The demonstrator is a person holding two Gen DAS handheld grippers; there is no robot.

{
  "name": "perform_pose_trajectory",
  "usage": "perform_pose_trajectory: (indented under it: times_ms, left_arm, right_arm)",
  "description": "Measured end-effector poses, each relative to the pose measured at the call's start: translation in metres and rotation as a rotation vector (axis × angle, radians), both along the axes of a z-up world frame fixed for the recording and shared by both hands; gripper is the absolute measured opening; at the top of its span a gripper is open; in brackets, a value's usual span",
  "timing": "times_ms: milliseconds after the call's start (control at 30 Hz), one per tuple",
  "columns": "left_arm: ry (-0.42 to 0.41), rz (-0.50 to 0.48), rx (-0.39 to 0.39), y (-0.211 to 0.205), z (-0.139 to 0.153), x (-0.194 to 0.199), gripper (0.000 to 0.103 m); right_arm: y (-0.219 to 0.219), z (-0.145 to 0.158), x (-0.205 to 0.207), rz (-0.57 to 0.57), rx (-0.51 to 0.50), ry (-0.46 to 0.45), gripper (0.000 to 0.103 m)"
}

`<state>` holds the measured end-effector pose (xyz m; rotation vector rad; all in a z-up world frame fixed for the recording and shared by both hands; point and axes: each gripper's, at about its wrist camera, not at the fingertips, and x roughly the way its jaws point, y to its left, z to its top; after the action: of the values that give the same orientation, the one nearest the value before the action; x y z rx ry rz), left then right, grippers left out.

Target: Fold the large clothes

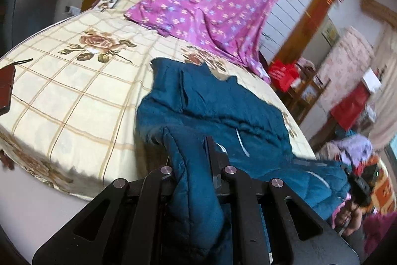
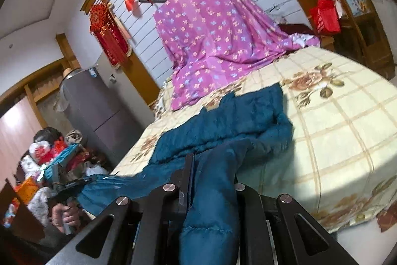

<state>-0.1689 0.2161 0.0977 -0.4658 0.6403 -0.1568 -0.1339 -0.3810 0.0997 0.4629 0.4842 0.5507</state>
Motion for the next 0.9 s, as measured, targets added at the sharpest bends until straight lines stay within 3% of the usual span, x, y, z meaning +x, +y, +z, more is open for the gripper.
perform_pose_trajectory:
  times_ms: [133,367,567,767,900]
  left_arm:
    - [-0.03,0.052,0.077,-0.008,0.006,0.041,0.009]
    - [-0.074,0.116,0.114,-0.016,0.013,0.124,0.009]
    - [-0.037,0.199,0.053,-0.007,-0.004,0.183,0.009]
    - [0.006,0.27,0.049,-0.012,-0.031,0.227,0.009]
    - [0.038,0.276,0.129,-0.025,-0.049,0.245,0.009]
  right_arm:
    - [0.006,-0.004,0.037,-0.057,0.006,-0.029,0.013]
    - [0.022,0.005,0.115,-0.175,-0.044,-0.05,0.013]
    - [0.042,0.004,0.173,-0.251,-0.104,-0.05,0.013]
    - [0.05,-0.017,0.209,-0.307,-0.103,-0.011,0.013]
    - [0.06,-0.036,0.223,-0.336,-0.196,0.04,0.013]
